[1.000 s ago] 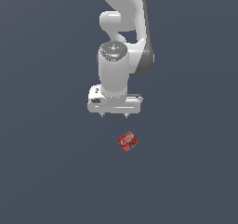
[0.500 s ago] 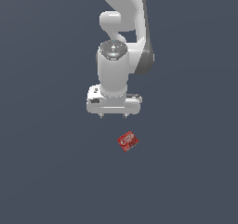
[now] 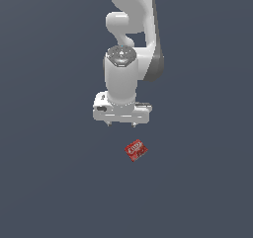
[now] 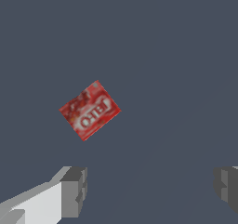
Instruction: Pick up the object and move it to a goal position.
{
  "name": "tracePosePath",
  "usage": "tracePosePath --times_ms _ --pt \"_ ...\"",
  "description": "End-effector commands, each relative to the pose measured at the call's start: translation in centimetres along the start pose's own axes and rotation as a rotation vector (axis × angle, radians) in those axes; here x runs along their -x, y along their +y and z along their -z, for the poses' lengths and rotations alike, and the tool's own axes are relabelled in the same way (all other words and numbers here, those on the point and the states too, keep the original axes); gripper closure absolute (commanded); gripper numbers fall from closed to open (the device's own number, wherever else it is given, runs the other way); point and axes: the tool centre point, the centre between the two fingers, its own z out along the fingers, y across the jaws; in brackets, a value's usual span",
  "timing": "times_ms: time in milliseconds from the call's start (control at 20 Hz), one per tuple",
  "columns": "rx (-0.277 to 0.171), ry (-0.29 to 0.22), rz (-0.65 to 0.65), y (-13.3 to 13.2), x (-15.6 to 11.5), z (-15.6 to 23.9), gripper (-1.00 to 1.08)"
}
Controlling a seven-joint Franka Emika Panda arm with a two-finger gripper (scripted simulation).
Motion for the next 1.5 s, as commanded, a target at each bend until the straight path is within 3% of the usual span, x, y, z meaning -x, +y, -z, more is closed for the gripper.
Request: tracePosePath --times_ms 0,1450 --pt "-0.002 -0.001 -0.029 -0.2 -0.2 -0.3 -0.92" --pt "-0.020 -0.026 -0.716 -5.5 -3.2 -8.3 -0.92"
